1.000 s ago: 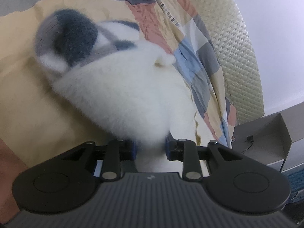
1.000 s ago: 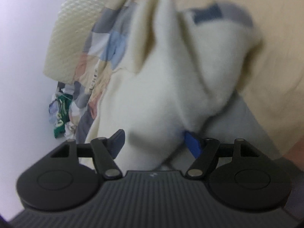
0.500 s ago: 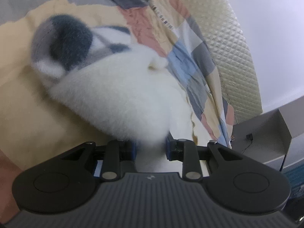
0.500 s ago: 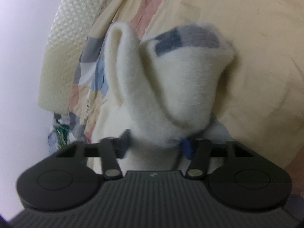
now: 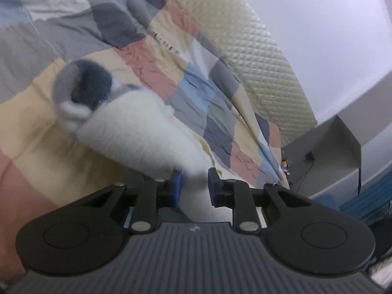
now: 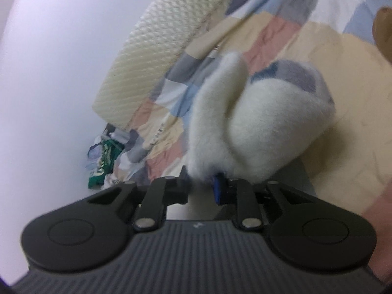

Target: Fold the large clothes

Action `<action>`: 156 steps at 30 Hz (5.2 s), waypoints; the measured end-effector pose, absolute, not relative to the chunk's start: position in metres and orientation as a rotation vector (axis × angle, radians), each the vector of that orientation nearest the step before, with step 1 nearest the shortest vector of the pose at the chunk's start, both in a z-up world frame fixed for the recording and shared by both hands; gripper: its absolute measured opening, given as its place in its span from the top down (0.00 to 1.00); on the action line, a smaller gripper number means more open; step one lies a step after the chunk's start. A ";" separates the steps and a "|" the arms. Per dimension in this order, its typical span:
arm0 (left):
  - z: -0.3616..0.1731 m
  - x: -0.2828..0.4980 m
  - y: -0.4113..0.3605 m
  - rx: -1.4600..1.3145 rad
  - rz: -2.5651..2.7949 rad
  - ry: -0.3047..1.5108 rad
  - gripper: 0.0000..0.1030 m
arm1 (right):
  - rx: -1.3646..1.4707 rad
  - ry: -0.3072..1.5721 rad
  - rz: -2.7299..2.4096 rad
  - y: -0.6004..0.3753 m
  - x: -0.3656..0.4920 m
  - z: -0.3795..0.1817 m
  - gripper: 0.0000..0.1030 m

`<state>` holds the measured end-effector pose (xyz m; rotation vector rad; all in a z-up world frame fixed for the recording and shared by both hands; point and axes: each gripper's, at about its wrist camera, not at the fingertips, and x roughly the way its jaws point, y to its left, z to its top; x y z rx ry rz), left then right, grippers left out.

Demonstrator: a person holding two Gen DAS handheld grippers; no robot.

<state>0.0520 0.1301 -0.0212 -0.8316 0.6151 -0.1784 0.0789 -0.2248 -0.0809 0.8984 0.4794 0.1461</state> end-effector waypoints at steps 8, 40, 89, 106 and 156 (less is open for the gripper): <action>-0.061 0.054 0.140 -0.898 -0.150 0.718 0.84 | 0.819 0.522 0.112 -0.218 0.066 -0.090 0.81; -0.107 0.314 0.122 -0.615 -0.203 0.606 0.76 | 0.534 0.556 0.124 -0.223 0.313 -0.126 0.76; -0.087 0.278 0.163 -0.421 0.112 0.631 0.84 | 0.514 0.543 -0.041 -0.283 0.270 -0.092 0.66; -0.114 0.363 0.154 -0.373 0.055 0.683 0.83 | 0.592 0.576 -0.105 -0.313 0.320 -0.128 0.64; -0.145 0.276 0.149 -1.112 -0.143 0.608 0.19 | 1.310 0.504 0.111 -0.283 0.278 -0.183 0.11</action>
